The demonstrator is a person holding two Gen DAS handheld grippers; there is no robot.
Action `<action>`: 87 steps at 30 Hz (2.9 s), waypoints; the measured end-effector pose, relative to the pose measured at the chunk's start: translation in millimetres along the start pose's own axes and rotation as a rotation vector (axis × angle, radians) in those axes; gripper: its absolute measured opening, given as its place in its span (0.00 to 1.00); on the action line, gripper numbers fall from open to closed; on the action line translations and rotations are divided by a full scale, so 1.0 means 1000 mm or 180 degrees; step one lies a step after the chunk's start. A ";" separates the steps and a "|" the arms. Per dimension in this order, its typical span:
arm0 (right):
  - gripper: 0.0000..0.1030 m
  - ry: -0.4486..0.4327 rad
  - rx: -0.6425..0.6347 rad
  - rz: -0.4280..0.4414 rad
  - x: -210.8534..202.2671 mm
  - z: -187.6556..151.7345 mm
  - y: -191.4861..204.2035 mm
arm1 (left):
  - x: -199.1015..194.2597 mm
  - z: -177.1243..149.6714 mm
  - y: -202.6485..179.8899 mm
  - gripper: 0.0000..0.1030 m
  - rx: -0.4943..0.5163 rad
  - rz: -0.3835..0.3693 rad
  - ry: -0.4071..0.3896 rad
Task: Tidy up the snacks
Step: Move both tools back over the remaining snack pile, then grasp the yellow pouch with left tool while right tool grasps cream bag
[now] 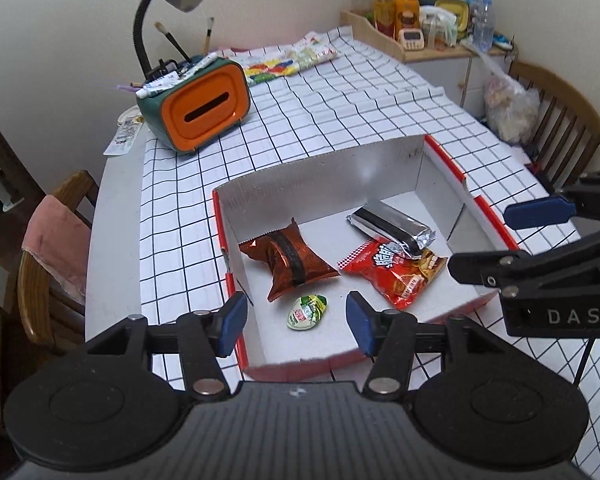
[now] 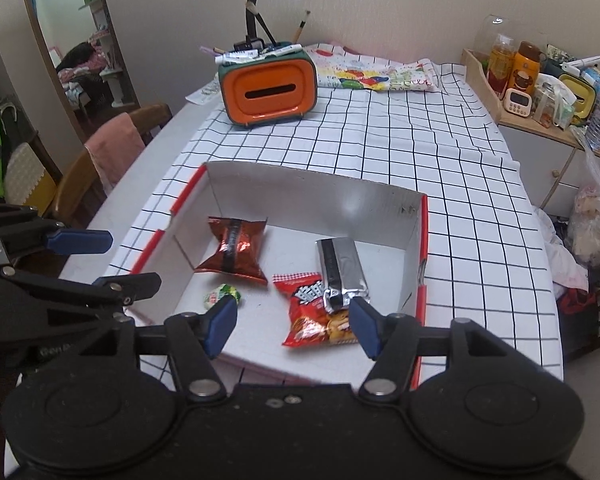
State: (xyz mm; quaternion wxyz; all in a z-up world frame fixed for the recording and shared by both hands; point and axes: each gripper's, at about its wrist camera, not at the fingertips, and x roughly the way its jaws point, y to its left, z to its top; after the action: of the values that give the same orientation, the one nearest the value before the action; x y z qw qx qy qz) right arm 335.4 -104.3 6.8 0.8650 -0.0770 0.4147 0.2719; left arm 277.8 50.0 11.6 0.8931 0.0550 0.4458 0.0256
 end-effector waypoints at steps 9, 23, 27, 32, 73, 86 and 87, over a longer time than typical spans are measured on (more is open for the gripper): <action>0.79 -0.0161 0.0100 0.0178 -0.038 -0.027 0.012 | -0.041 -0.029 -0.001 0.66 -0.0023 -0.0084 -0.0234; 0.99 -0.0311 0.0058 0.0345 -0.078 -0.076 0.034 | -0.080 -0.082 -0.001 0.81 -0.0084 -0.0285 -0.0480; 1.00 -0.0337 0.0109 0.0373 -0.083 -0.090 0.036 | -0.085 -0.100 -0.003 0.85 -0.0118 -0.0254 -0.0532; 1.00 -0.0365 0.0102 0.0354 -0.084 -0.115 0.038 | -0.082 -0.124 0.002 0.89 -0.0275 -0.0319 -0.0411; 0.85 0.0581 -0.0330 0.0060 0.041 -0.226 0.082 | 0.022 -0.250 -0.011 0.84 0.0380 -0.0235 0.0498; 0.62 0.0532 -0.0453 -0.0024 0.038 -0.229 0.089 | 0.016 -0.249 -0.014 0.43 0.0338 -0.0427 0.0515; 0.62 0.0524 -0.0451 -0.0037 0.038 -0.230 0.089 | 0.016 -0.249 -0.014 0.42 0.0329 -0.0418 0.0519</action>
State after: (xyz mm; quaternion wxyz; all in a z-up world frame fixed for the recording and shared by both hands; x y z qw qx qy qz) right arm 151.3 -96.4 -161.9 0.8219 -0.1626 0.4636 0.2882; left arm 88.1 56.2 -151.0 0.8496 0.0694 0.5203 -0.0516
